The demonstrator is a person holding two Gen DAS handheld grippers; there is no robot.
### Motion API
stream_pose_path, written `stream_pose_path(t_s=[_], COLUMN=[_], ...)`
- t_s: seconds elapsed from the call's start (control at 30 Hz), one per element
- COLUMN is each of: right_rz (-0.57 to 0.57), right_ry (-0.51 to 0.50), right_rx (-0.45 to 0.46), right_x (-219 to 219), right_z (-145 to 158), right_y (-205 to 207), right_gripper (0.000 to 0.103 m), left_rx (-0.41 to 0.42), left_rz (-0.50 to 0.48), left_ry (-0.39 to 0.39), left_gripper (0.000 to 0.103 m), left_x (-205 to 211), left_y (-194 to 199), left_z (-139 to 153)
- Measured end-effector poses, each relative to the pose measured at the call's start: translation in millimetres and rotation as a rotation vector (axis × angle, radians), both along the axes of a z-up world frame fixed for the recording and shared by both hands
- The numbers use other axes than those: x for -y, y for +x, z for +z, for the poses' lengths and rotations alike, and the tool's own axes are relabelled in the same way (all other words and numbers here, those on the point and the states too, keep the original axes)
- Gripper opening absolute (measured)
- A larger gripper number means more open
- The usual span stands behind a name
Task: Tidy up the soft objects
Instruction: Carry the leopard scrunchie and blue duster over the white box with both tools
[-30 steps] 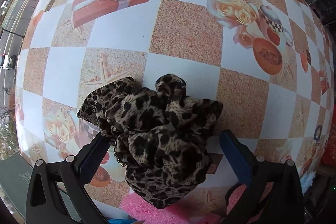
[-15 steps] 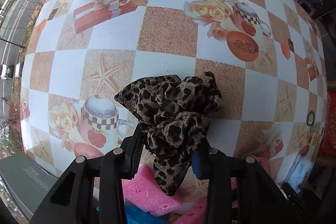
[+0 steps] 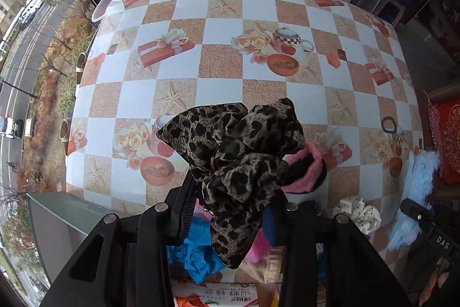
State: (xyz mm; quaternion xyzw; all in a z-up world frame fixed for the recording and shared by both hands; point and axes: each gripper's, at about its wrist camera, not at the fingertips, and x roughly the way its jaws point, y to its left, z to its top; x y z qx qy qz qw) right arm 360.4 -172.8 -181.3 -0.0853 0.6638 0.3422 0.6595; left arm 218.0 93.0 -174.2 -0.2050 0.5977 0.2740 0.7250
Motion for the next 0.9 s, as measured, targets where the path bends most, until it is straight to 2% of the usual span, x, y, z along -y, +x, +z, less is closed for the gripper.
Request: stream_pose_path(t_s=[0.23, 0.5, 0.67, 0.9], right_rz=[0.09, 0.165, 0.152, 0.094], right_ry=[0.062, 0.132, 0.141, 0.134], right_rx=[-0.007, 0.018, 0.035, 0.076], right_x=[-39, -49, -45, -27], right_z=[-6, 39, 59, 96], right_y=[-24, -66, -107, -168], right_gripper=[0.027, 0.027, 0.027, 0.027], left_rx=[0.004, 0.028, 0.052, 0.062], left_rz=[0.03, 0.033, -0.045, -0.209], left_ry=[0.022, 0.012, -0.032, -0.083], left_gripper=[0.042, 0.042, 0.042, 0.042], left_x=[31, 54, 73, 106], left_y=[-34, -85, -121, -172], left_z=[33, 48, 52, 62])
